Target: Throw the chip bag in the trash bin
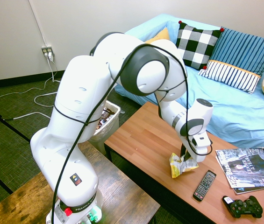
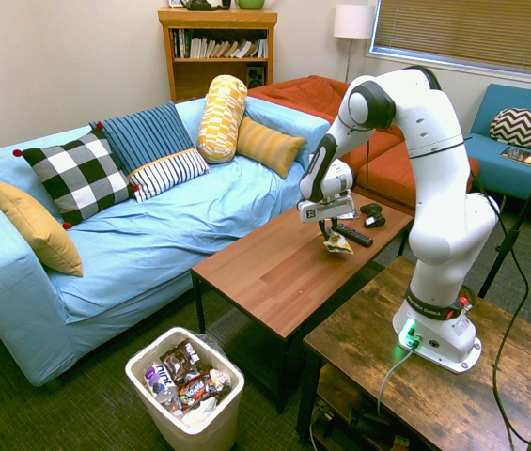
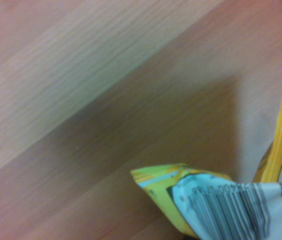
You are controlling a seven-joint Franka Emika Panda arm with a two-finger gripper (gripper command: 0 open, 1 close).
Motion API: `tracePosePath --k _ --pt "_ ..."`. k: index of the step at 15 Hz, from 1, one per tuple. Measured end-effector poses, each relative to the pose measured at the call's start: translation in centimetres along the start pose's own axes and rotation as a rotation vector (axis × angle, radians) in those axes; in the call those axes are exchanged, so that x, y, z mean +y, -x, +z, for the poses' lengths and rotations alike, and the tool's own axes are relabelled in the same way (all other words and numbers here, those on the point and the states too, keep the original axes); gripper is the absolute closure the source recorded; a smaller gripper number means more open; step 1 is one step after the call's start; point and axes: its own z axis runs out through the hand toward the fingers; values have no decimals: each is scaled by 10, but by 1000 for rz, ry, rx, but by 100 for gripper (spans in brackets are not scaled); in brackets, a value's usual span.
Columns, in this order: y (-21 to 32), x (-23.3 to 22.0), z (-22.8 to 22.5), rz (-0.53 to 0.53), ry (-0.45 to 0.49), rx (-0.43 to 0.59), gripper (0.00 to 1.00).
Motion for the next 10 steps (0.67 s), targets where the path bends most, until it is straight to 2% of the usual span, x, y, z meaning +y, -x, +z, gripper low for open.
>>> tracePosePath --k 4,7,10 --pt "79 -5 -86 -161 -169 11 100" --pt "195 -10 -157 -305 -278 44 100" --pt "342 10 -213 -400 -350 112 100"
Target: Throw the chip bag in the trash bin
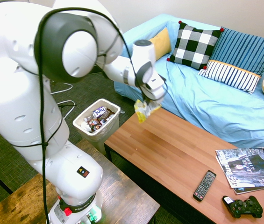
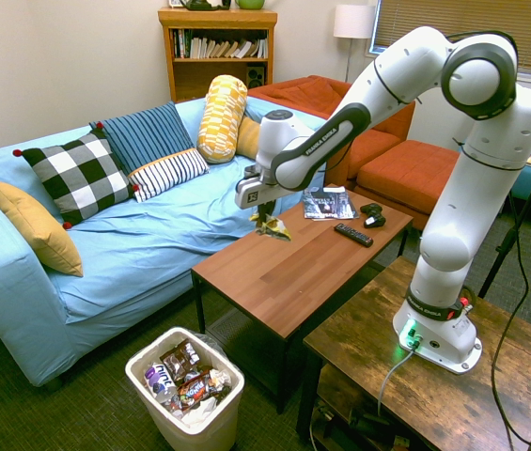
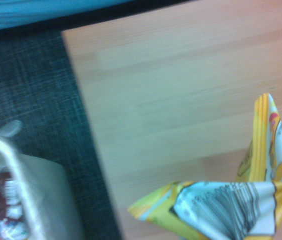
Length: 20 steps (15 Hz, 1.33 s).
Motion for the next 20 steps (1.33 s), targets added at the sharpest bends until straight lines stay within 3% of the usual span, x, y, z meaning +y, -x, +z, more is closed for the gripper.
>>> tracePosePath --k 3,7,13,14,20 --pt "125 -39 -9 -77 -29 40 100" --pt "245 -76 44 -178 13 67 100" --pt "315 -111 194 -257 140 70 100" --pt "322 -118 213 -258 147 65 0" --pt "332 -148 226 -254 152 63 0"
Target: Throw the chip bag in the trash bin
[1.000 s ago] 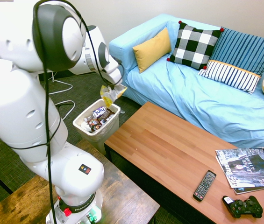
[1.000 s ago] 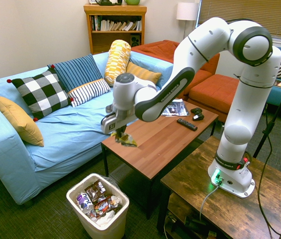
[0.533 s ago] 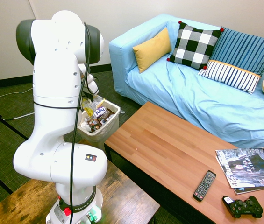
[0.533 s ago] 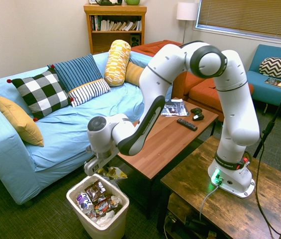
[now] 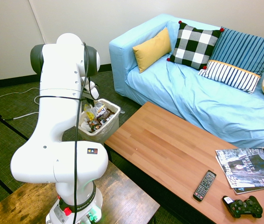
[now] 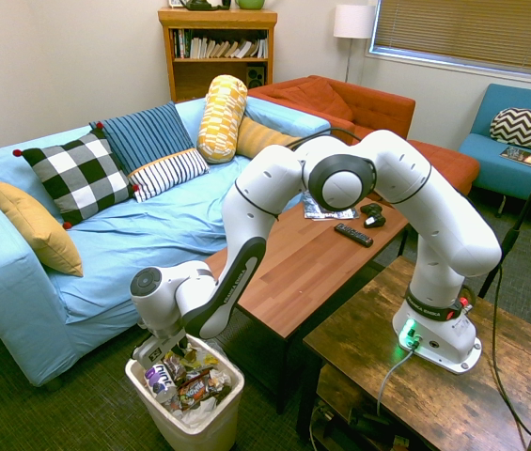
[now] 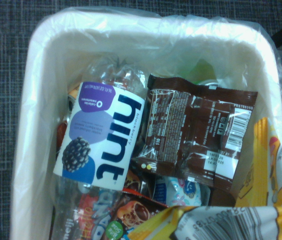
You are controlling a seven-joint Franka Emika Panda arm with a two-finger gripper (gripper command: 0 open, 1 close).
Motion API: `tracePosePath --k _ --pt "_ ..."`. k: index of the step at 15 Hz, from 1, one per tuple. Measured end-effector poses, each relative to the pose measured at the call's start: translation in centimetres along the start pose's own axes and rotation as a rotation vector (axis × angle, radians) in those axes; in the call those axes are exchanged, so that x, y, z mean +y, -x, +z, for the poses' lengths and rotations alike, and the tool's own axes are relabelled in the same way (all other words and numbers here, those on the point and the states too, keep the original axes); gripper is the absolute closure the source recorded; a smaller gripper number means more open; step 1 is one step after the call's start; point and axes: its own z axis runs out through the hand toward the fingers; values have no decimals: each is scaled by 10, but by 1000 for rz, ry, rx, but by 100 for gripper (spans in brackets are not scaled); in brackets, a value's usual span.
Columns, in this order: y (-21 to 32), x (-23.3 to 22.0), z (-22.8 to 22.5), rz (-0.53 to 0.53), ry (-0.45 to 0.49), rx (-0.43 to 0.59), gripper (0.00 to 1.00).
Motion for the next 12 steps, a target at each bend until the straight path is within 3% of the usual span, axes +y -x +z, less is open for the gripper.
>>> tracePosePath --k 12 --pt "-17 -7 -21 18 -10 3 0"
